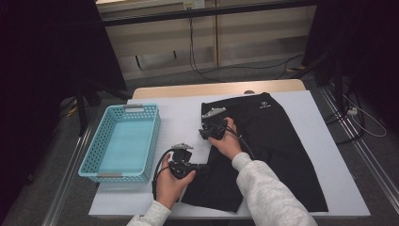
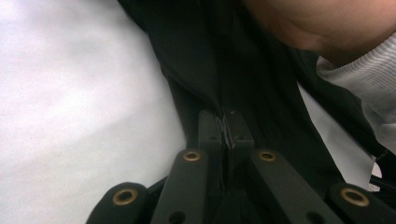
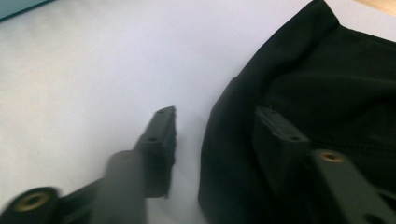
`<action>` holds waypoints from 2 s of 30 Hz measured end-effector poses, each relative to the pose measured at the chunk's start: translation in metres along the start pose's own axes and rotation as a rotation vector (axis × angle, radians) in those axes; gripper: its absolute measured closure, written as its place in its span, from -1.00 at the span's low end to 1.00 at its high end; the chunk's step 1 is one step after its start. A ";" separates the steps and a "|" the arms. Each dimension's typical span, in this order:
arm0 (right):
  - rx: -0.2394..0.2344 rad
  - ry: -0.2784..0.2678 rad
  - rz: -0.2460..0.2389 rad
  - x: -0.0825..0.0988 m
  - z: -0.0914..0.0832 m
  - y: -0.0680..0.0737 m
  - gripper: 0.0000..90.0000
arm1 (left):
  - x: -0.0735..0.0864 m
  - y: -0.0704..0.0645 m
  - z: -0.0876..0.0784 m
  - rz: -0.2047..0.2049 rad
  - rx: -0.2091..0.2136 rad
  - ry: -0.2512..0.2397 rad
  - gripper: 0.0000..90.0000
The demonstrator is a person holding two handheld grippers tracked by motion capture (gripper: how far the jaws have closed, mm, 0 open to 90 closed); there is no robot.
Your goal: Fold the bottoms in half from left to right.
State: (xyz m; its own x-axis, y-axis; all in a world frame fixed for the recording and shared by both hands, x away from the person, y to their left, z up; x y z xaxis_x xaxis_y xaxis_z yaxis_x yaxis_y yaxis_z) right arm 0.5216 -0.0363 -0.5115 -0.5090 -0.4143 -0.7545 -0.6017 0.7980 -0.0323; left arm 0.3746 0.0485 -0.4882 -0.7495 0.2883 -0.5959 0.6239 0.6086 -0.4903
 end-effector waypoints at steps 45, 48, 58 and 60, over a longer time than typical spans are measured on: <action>0.263 -0.171 0.217 0.002 -0.177 -0.185 0.88 | -0.070 -0.074 0.014 0.160 0.155 -0.096 0.13; 0.329 -0.107 0.250 0.023 -0.174 -0.205 0.30 | -0.068 -0.047 0.013 0.144 0.075 -0.103 -0.14; 0.168 -0.038 0.148 0.057 -0.160 -0.139 -0.10 | -0.046 0.018 0.003 0.166 -0.090 -0.032 -0.45; 0.186 0.018 0.127 0.070 -0.162 -0.131 -0.14 | -0.046 0.025 -0.002 0.165 -0.111 -0.049 -0.46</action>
State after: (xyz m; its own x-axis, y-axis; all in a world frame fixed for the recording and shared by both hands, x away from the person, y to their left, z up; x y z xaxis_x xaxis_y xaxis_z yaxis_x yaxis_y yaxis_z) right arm 0.4646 -0.2409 -0.4536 -0.5852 -0.3116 -0.7486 -0.4088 0.9107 -0.0594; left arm 0.4241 0.0522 -0.4718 -0.6255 0.3560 -0.6943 0.7074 0.6343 -0.3120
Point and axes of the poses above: each handheld gripper's, and its own axes: z roughly forward along the jaws, x roughly out of its underside, y roughly to its left, the point moved 7 cm from there along z, roughly forward along the jaws, and after that the axes turned 2 degrees about -z, right-handed, at the moved point
